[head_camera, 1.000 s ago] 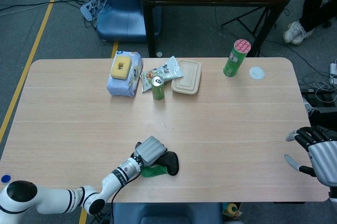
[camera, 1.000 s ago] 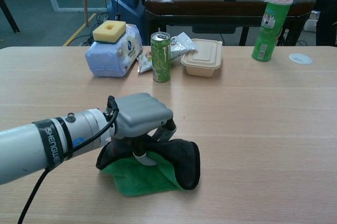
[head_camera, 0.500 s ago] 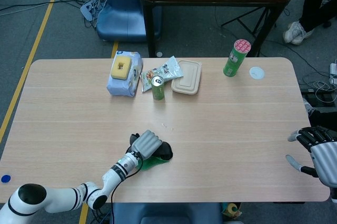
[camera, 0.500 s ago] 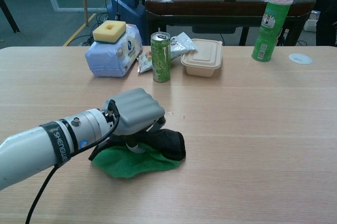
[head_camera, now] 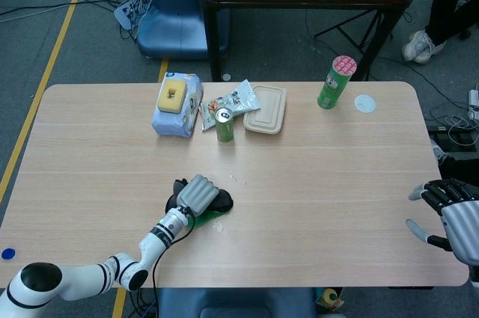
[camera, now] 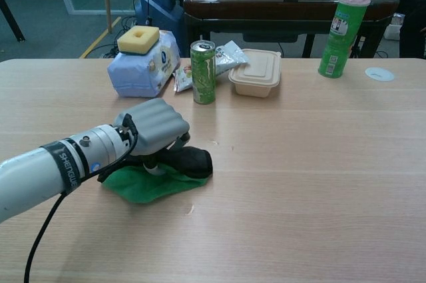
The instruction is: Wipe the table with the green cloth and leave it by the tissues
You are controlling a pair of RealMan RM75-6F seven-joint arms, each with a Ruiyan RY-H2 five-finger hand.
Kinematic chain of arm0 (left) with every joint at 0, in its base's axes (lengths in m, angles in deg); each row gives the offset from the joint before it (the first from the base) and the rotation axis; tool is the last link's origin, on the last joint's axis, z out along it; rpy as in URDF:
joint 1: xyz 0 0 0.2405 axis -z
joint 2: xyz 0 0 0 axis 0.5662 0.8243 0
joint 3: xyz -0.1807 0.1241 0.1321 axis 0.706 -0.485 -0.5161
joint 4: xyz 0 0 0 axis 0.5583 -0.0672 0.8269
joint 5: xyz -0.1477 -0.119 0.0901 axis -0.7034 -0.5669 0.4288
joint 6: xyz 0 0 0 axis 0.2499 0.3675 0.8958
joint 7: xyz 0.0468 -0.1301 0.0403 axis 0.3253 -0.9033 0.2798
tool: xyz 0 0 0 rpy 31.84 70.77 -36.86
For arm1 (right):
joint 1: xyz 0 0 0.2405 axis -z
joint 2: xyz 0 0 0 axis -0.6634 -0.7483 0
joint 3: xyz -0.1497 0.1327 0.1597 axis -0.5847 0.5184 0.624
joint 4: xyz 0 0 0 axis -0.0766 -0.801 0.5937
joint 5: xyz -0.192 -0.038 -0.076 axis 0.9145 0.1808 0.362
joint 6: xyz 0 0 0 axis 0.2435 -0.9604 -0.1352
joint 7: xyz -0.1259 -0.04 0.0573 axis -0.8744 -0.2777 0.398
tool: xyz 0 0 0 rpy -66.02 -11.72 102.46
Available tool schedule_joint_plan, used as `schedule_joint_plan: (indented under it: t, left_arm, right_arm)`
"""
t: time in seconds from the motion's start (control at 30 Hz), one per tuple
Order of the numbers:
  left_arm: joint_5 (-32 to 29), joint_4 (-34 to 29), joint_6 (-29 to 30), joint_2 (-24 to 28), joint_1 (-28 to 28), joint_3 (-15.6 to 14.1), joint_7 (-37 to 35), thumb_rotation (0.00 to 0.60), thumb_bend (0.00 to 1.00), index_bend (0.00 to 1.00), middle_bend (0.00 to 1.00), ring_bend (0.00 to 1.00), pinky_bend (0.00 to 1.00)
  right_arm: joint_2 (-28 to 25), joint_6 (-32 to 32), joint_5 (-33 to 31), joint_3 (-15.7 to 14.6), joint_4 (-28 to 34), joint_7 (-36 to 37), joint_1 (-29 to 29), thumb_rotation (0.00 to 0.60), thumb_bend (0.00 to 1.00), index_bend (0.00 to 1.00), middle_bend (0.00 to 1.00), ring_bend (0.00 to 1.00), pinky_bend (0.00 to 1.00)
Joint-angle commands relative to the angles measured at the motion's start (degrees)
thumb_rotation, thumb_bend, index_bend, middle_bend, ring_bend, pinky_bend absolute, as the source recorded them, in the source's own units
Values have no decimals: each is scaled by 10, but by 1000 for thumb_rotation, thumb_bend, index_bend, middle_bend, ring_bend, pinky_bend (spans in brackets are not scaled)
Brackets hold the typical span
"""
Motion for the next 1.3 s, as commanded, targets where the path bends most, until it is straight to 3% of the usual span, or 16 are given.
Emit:
schedule_joint_plan:
  t: [0.03, 0.53, 0.8, 1.13, 1.3]
  left_arm:
    - [17, -31, -2, 8, -4, -13, 0, 600, 194, 619, 623, 601, 692]
    - [78, -114, -4, 8, -17, -60, -1, 600, 194, 619, 624, 600, 692]
    - [93, -52, 3, -2, -17, -51, 19, 600, 194, 621, 627, 601, 688]
    - [72, 27, 4, 8, -22, -19, 17, 600, 193, 623, 628, 601, 686]
    - [66, 11, 1, 16, -28, -18, 6, 600, 194, 623, 628, 601, 686]
  right_arm:
    - [0, 0, 0, 0, 1, -1, 0, 600, 296, 426, 392, 276, 248]
    - [-1, 1, -1, 0, 4, -4, 0, 600, 296, 426, 392, 276, 248]
    - [-2, -2, -2, 0, 2, -1, 3, 600, 296, 426, 392, 276, 248]
    - [-1, 0, -1, 1, 2, -1, 0, 600, 296, 426, 393, 276, 248]
    - [0, 2, -1, 2, 2, -2, -1, 600, 296, 427, 393, 276, 248]
